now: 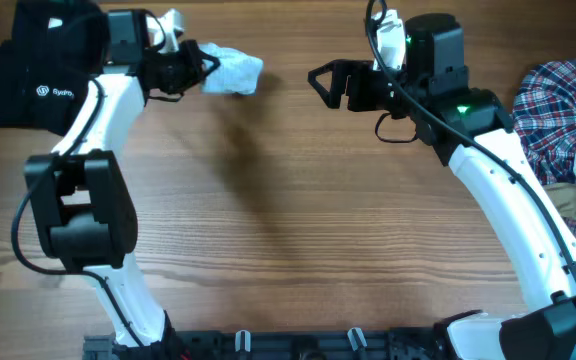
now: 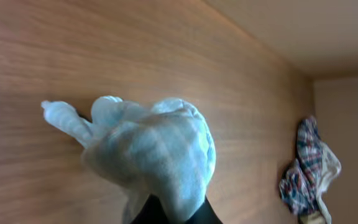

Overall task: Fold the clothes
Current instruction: 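Carry the garment with the left gripper to the black shirt at top left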

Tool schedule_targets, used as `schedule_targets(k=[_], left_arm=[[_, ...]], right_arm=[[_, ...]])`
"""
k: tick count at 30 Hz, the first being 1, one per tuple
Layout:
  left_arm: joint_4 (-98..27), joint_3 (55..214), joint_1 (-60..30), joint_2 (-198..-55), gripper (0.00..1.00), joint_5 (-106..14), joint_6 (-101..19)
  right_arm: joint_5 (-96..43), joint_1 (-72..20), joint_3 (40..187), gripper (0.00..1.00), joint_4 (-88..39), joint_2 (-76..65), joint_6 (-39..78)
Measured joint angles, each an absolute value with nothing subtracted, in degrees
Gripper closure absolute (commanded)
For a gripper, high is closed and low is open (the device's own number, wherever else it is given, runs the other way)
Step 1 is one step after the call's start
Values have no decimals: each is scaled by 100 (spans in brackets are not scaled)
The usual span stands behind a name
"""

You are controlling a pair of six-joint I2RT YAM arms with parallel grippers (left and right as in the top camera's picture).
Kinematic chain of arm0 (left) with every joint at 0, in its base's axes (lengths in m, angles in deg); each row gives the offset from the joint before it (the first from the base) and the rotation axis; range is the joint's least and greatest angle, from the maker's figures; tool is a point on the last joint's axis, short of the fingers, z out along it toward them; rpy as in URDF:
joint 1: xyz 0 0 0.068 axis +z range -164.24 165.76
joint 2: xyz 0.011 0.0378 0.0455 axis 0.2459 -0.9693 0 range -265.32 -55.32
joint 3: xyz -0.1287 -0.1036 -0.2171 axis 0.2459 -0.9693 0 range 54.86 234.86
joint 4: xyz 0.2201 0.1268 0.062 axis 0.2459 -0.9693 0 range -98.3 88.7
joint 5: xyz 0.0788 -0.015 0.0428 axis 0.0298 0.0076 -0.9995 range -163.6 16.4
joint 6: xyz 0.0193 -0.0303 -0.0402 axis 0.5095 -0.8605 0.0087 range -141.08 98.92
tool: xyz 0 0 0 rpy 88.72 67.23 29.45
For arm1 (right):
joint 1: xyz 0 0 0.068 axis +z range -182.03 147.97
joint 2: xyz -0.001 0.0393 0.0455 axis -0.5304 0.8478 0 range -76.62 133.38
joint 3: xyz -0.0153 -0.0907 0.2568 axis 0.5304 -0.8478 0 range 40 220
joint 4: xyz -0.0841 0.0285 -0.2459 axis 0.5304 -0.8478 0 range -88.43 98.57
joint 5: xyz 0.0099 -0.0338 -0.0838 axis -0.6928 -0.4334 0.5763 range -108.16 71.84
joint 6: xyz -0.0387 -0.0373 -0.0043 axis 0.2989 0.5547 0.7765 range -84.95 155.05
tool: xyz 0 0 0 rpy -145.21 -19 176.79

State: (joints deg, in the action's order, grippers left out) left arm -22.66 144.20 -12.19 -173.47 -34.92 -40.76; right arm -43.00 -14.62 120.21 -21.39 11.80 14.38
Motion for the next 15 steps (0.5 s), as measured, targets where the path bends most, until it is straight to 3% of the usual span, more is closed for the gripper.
schedule_targets(k=[15], left_arm=[[-1965, 15097, -439, -17347, 96, -4393, -3538]], right_arm=[[-4053, -1565, 12021, 5, -2379, 1180, 1589]])
